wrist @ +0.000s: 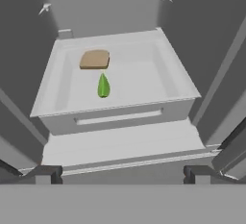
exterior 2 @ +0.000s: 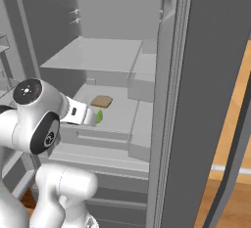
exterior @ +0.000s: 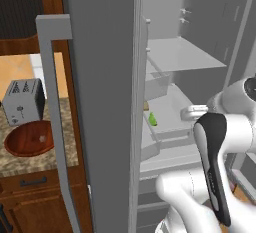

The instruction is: Grab a lemon wedge from the fridge and one ice cube from the ice bowl, and put them in the glass of lemonade.

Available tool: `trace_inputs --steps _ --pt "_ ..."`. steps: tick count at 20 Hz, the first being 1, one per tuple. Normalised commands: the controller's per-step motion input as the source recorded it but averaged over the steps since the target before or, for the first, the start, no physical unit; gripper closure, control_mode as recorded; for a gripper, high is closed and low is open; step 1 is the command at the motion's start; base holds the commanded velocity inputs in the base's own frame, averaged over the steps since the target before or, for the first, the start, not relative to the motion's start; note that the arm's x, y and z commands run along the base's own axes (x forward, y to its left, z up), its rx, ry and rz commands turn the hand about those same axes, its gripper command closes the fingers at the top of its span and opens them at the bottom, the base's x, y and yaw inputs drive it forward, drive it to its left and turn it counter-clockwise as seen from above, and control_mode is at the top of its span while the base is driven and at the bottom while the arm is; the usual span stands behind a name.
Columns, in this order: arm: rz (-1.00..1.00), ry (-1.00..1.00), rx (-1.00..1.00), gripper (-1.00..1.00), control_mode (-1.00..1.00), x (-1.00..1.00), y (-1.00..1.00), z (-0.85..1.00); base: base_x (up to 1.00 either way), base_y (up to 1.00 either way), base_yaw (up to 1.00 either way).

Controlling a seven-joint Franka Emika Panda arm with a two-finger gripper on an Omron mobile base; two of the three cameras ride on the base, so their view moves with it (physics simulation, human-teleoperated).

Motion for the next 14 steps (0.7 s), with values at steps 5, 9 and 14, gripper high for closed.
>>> trace_inputs --steps 5,9,14 --pt "0.0 0.13 0.0 -1.0 -1.0 0.34 0.01 -0.4 0.0 0.0 0.0" --pt "0.01 0.14 0.0 -1.0 -1.0 0.36 0.24 -0.45 0.0 0.0 0.0" --pt "0.01 0.16 0.0 -1.0 -1.0 0.49 0.3 -0.36 0.0 0.0 0.0"
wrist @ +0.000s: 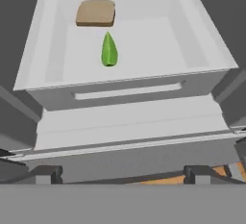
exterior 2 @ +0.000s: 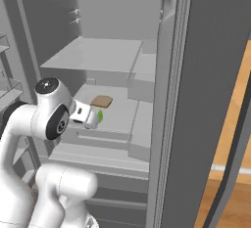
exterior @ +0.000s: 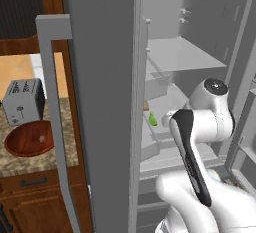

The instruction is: Grab a lemon wedge from the fridge and one ice cube from the ice bowl, and put them in the glass of lemonade.

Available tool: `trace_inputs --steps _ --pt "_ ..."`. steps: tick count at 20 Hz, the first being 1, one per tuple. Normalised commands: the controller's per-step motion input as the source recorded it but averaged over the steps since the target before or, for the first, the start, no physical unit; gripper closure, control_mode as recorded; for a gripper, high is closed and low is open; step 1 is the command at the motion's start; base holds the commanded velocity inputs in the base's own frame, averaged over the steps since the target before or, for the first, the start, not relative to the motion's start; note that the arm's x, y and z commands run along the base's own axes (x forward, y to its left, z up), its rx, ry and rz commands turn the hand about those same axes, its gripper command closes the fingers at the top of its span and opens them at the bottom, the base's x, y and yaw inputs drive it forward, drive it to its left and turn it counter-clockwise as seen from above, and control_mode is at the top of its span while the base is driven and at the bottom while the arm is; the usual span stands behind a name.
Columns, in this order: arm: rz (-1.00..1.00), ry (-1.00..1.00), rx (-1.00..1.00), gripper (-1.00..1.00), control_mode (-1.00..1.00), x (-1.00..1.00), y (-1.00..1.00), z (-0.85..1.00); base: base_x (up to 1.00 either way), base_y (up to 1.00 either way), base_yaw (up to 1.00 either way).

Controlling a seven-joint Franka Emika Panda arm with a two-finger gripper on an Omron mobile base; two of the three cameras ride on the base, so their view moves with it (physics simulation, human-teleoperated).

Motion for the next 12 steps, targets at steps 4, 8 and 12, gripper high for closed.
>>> trace_inputs --steps 4,8,12 --pt "0.0 0.04 0.01 -1.0 -1.0 0.55 0.02 -0.07 0.0 0.0 0.0" --pt "0.0 0.01 0.02 -1.0 -1.0 0.57 0.0 -0.05 0.0 0.0 0.0" --pt "0.0 0.04 0.0 -1.0 -1.0 0.5 0.0 -0.21 0.0 0.0 0.0"
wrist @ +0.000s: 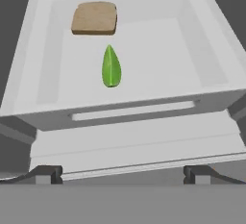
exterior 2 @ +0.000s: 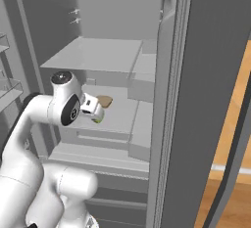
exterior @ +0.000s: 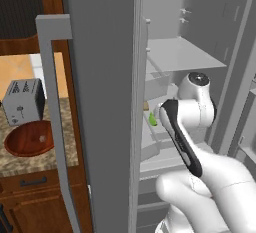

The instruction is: Grab a lemon wedge from the fridge and one ice cube from the ice bowl, and put them in the glass of lemonade.

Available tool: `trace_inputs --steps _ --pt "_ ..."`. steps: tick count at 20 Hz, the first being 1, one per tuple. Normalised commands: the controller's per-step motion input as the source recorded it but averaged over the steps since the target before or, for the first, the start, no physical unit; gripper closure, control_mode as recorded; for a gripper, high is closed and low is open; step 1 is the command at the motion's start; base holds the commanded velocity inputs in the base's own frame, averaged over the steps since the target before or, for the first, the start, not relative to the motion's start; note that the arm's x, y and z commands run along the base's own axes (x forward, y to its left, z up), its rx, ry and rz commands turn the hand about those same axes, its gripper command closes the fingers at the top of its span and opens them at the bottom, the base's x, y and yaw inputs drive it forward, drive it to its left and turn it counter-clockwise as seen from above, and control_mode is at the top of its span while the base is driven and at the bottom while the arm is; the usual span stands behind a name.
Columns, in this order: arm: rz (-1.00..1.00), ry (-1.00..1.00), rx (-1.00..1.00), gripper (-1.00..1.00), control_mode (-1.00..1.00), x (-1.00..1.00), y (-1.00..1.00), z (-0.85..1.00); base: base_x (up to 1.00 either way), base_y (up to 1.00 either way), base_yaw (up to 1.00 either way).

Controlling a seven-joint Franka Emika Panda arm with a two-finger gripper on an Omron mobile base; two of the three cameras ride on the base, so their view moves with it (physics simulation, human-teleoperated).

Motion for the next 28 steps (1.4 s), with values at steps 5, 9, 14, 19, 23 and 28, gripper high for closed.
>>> trace_inputs --steps 5,9,14,19,23,28 --pt "0.0 0.06 0.0 -1.0 -1.0 0.44 0.0 -0.31 0.0 0.0 0.0" --pt "0.0 0.09 0.0 -1.0 -1.0 0.45 0.01 -0.29 0.0 0.0 0.0" --pt "0.0 0.07 0.0 -1.0 -1.0 0.41 0.03 -0.38 0.0 0.0 0.0" --pt "0.0 0.07 0.0 -1.0 -1.0 0.41 0.08 -0.34 0.0 0.0 0.0" --pt "0.0 0.05 0.0 -1.0 -1.0 0.42 0.08 -0.31 0.0 0.0 0.0" --pt "0.0 0.03 0.0 -1.0 -1.0 0.43 0.06 -0.3 0.0 0.0 0.0"
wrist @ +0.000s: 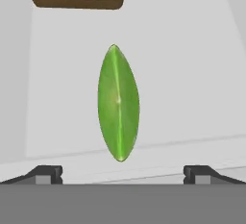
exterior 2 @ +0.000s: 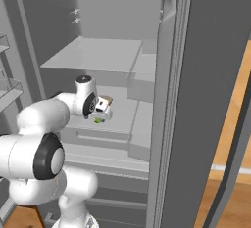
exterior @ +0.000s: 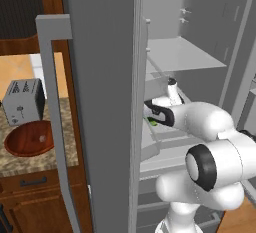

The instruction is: Grab a lemon wedge from the fridge and one ice cube from the ice bowl, and put them in the glass of lemonade.

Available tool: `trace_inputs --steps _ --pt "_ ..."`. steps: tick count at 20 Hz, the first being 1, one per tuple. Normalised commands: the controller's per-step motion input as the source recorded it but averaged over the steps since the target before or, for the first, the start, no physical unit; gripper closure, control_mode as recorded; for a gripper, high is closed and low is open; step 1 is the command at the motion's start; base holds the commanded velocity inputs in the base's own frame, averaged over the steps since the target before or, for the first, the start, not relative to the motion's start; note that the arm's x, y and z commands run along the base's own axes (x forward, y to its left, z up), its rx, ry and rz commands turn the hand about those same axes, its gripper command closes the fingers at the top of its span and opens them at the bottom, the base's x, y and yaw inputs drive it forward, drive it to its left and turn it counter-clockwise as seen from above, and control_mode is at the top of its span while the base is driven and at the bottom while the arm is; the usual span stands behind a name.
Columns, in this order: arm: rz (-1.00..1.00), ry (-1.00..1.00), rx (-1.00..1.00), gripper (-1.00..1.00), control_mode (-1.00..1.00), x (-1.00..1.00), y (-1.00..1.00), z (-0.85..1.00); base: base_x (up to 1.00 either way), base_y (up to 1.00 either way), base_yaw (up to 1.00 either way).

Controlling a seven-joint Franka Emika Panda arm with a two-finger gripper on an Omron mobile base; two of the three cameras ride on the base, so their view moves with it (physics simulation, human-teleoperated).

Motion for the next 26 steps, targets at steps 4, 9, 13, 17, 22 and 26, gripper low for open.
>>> trace_inputs --steps 4,9,13,17,22,26 --pt "0.0 0.02 0.0 -1.0 -1.0 0.42 0.01 -0.31 0.0 0.0 0.0" --pt "0.0 0.01 0.0 -1.0 -1.0 0.41 0.0 -0.28 0.0 0.0 0.0" --pt "0.0 0.06 0.0 1.0 -1.0 0.19 0.0 -0.34 0.0 0.0 0.0" --pt "0.0 0.11 -0.01 1.0 -1.0 -0.03 0.0 -0.4 0.0 0.0 0.0" --pt "0.0 0.08 -0.02 1.0 -1.0 0.0 0.01 -0.41 0.0 0.0 0.0" --pt "0.0 0.0 0.0 1.0 -1.0 0.03 0.01 -0.1 0.0 0.0 0.0"
